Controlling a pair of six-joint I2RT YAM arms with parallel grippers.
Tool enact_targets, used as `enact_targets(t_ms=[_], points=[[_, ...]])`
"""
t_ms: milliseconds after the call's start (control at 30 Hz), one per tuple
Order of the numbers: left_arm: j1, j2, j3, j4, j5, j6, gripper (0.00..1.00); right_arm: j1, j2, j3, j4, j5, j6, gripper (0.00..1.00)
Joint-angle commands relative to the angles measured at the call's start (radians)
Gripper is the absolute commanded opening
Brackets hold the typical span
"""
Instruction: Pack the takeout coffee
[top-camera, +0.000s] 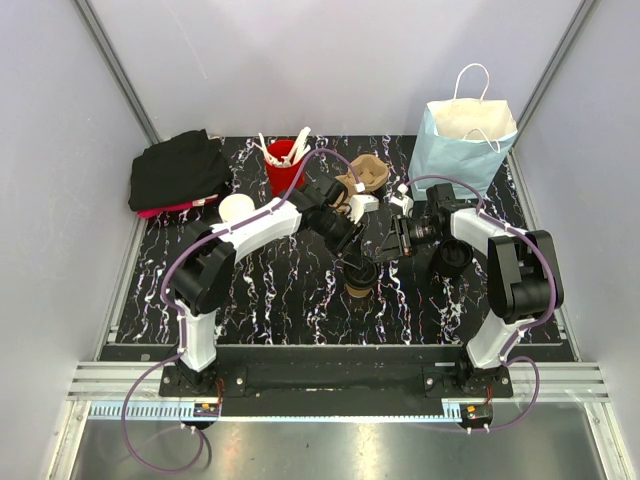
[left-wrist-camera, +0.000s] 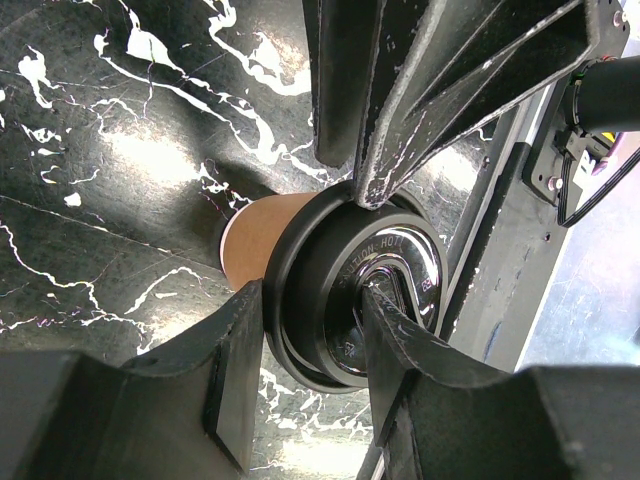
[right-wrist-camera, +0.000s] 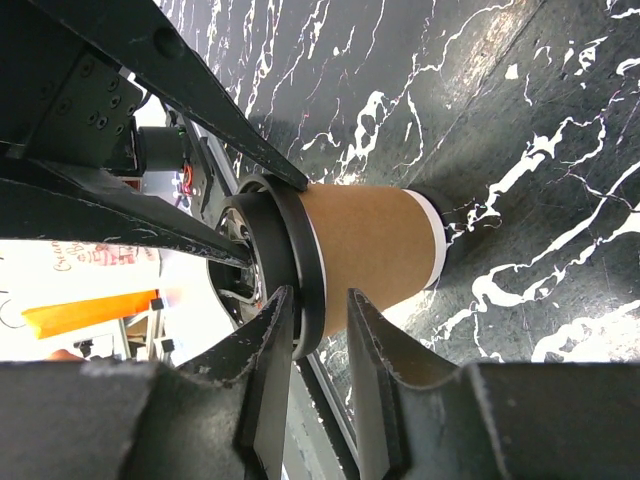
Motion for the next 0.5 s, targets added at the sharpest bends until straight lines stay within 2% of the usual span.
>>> enact_targets(t_ms=[0, 300, 467], points=[[-0.013, 0.037, -0.030, -0.042, -0.138, 0.074, 0.24, 0.010, -0.019, -0.009, -0.006, -0.003, -0.030, 0.33], [-0.017, 0.040, -0.030, -0.042, -0.140, 0.072, 0.24, 0.019, -0.029, -0.001, 0.004, -0.021, -0.019, 0.33], [-0.017, 0.043, -0.027, -0.045, -0.146, 0.074, 0.23, 0.032, 0.004, -0.010, 0.002, 0.048, -0.021, 0.27]])
